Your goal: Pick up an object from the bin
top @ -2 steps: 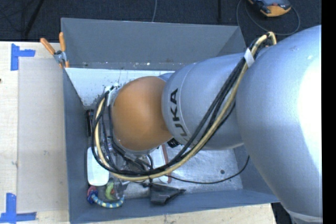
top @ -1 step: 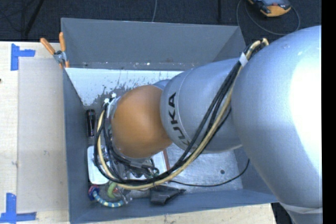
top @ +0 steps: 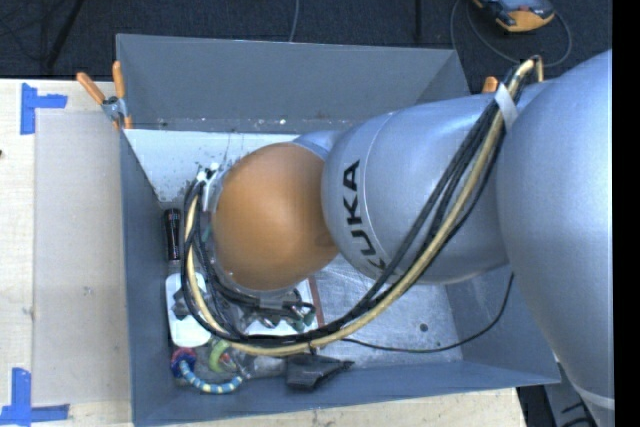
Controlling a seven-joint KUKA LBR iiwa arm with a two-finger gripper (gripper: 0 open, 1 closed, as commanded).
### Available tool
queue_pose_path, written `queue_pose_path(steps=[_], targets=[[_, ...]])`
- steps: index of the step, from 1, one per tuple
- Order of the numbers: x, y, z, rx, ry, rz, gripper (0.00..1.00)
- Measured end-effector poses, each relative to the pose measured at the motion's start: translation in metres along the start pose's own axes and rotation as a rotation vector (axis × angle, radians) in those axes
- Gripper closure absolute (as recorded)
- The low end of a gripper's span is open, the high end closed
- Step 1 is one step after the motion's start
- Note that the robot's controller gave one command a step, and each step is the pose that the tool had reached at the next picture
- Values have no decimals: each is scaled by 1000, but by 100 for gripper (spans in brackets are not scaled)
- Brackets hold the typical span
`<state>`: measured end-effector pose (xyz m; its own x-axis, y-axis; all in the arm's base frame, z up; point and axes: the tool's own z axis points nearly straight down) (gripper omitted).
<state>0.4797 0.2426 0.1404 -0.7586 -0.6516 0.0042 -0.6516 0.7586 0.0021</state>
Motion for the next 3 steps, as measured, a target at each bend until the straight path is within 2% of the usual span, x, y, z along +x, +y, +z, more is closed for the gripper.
queue_pose_path(steps=[1, 2, 3], targets=[[1, -9, -34, 1, -7, 73, 0], [3, -9, -10, 1, -4, 310, 0], [7, -12, 22, 1, -2, -8, 0]])
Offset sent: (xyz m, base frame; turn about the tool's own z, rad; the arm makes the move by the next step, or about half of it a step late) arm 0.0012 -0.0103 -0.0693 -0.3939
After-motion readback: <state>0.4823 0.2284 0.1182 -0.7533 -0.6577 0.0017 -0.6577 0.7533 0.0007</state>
